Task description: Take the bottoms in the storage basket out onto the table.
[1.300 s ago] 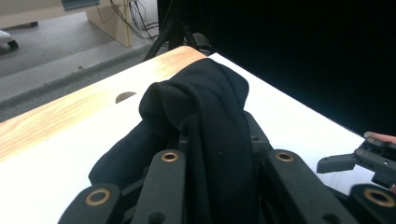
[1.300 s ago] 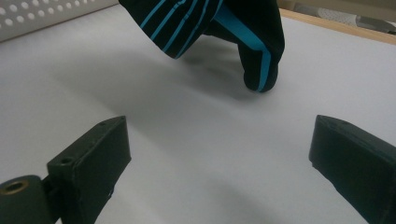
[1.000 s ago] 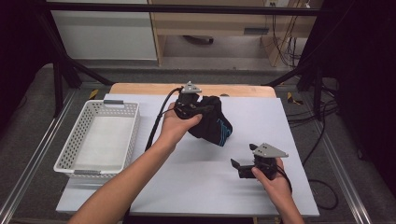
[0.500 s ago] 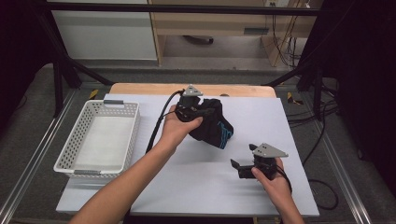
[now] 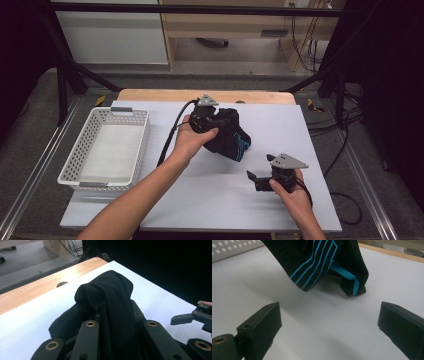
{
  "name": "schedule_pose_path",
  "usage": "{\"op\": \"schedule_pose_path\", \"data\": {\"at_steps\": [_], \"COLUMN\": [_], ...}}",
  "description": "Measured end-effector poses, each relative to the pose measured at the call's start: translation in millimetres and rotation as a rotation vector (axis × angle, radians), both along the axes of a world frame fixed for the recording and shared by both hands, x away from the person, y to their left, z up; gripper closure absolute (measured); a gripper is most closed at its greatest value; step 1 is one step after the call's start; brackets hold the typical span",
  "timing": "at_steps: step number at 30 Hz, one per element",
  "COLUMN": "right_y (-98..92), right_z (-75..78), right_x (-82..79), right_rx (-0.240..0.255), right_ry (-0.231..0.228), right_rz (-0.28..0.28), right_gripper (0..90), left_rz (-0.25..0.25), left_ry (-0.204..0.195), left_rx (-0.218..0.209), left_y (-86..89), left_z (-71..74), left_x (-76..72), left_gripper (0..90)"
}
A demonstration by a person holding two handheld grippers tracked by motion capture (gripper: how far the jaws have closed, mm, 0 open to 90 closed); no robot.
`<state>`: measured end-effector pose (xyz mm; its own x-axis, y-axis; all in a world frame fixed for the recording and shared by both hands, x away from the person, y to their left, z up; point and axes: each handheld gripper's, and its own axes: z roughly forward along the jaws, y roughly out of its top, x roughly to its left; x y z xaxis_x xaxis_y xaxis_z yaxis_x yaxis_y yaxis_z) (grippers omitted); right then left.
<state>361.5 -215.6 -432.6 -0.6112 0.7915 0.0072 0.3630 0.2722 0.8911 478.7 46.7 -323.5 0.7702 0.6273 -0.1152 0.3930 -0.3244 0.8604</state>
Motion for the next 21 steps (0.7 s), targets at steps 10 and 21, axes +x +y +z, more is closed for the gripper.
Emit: {"op": "schedule_pose_path", "data": {"at_steps": [10,21], "right_y": [0.4,0.9], "right_z": [-0.1,-0.2], "right_x": [0.3,0.3], "right_rx": [-0.002,0.0], "right_ry": [-0.002,0.002], "right_rz": [0.003,0.003], "right_gripper": [5.5,5.5], "left_rz": [-0.01,-0.019], "left_ry": [0.003,0.016], "left_rx": [0.016,0.033], "left_y": [-1.5,-4.0], "left_z": [-7.3,-17.0], "left_x": [0.7,0.4], "left_gripper": [75.6,75.5]}}
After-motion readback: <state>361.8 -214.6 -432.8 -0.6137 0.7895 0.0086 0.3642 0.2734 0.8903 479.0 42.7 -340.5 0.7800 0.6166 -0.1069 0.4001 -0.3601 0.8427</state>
